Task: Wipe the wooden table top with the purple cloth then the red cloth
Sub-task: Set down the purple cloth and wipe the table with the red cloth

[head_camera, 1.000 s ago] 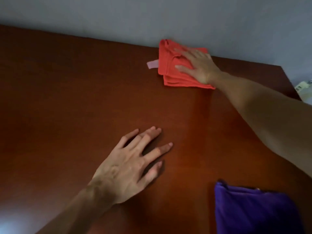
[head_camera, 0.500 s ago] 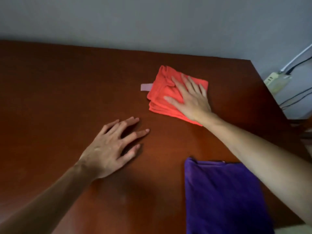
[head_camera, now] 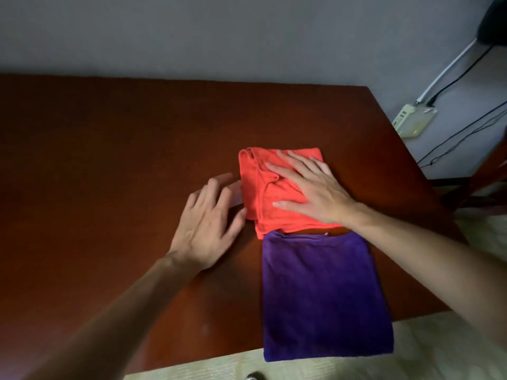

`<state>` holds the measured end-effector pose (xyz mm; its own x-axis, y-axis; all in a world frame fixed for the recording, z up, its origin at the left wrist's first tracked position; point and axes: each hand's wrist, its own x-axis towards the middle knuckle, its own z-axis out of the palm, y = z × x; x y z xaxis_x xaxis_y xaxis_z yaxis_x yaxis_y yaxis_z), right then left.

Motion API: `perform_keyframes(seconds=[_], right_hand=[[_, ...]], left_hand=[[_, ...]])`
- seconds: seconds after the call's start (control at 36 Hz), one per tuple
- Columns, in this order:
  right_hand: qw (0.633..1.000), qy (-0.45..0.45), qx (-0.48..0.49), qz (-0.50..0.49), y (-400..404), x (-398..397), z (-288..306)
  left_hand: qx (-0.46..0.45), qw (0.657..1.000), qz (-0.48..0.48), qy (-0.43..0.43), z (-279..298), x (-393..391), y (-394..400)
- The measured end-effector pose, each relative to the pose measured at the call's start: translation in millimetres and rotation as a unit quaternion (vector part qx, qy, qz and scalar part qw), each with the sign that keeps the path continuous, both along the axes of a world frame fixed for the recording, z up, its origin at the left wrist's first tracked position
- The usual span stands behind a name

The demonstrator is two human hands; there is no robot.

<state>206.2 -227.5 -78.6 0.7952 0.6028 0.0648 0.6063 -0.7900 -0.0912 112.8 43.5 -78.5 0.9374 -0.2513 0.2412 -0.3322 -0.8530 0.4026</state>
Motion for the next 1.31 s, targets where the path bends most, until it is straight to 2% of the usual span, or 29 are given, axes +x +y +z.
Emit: perform_keyframes(seconds=[0.08,0.19,0.28,0.44,0.61,0.81,0.94,1.22,1.31], right_hand=[[0.997,0.017,-0.027,0.063,-12,35,6],[0.989,0.022,-0.034,0.144,-26,88,12],[0.985,0.026,-0.036,0.169,-31,132,14],[0.989,0.021,-0.048,0.139,-41,220,17],[0.998,0.034,-0.026,0.043,-37,262,19],[0.994,0.022,0.034,-0.1,-33,225,7],[0.982,0.012,0.037,-0.183,-39,167,-1],[0.989,0.007,0.025,-0.142,-94,2,-5],[0.995,0.009,0.021,-0.099,-120,-16,-5]], left_hand=[[-0.016,1.0,-0.005,0.019,-3,14,-20],[0.047,0.998,-0.038,0.035,-7,23,-28],[0.078,0.994,-0.044,0.057,-9,22,-26],[0.089,0.991,-0.041,0.089,-9,27,-28],[0.11,0.99,-0.035,0.085,-8,31,-24],[0.136,0.986,-0.018,0.089,-6,33,-28],[0.128,0.988,-0.012,0.084,-6,30,-30],[0.115,0.989,-0.009,0.095,-3,22,-38],[0.061,0.994,0.036,0.08,8,26,-54]])
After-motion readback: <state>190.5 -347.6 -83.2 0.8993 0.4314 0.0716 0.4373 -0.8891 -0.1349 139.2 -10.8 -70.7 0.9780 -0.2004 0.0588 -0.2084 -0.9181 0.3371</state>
